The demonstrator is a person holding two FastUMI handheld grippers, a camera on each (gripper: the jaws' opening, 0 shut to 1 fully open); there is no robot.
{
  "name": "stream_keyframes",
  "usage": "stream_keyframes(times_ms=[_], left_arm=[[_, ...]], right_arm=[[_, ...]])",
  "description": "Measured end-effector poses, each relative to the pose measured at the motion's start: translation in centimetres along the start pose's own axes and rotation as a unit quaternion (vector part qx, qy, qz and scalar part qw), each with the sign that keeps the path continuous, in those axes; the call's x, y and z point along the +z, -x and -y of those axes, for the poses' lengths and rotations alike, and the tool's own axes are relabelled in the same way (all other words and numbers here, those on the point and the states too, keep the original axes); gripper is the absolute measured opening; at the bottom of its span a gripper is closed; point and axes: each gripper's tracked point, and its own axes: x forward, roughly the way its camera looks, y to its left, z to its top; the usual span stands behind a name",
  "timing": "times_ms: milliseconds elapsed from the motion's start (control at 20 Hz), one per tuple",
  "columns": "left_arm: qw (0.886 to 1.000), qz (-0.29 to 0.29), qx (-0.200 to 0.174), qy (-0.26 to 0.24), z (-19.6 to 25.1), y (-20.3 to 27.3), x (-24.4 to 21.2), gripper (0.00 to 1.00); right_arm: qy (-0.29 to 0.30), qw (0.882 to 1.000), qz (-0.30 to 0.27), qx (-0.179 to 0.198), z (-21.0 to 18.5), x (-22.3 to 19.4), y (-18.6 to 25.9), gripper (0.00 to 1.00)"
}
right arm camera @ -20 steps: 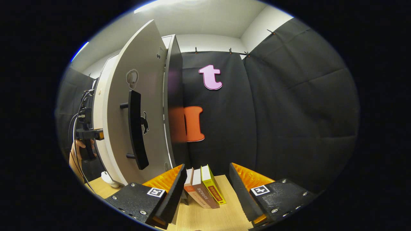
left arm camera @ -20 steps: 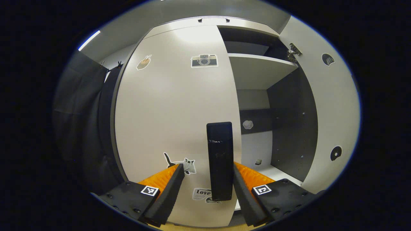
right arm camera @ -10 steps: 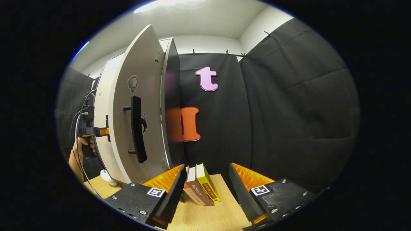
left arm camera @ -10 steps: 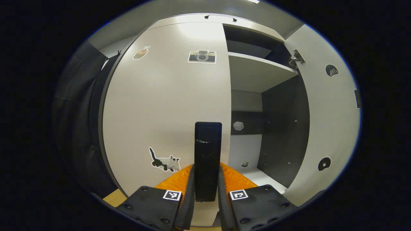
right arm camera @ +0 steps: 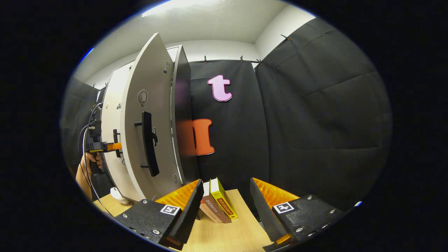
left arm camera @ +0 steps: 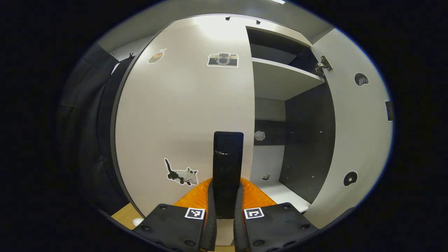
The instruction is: Open the right door of the double-door shoe cabinet with the right hand, and open the left door with the left hand.
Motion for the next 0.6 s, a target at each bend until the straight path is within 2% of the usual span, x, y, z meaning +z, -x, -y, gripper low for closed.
stream_keyframes(times_ms=[250,450,500,550,600], left_arm=[[1.000,0.003,-0.017,0.000,-0.4,0.5,0.0,0.23],[1.000,0.003,-0.021,-0.005,-0.9,1.1,0.0,0.24],[1.000,0.004,-0.024,-0.005,-1.0,1.4,0.0,0.24],[1.000,0.006,-0.026,-0.003,-1.0,1.4,0.0,0.24],[1.000,0.008,-0.026,0.002,-1.1,1.5,0.1,0.24]], right_arm=[[0.018,1.000,0.005,0.008,-1.7,0.1,0.8,0.82],[0.017,1.000,0.011,0.012,-2.8,0.8,1.1,0.82],[0.017,1.000,0.012,0.014,-3.1,0.9,1.2,0.77],[0.017,1.000,0.014,0.015,-3.2,1.0,1.4,0.82],[0.018,1.000,0.016,0.016,-3.2,1.0,1.5,0.82]])
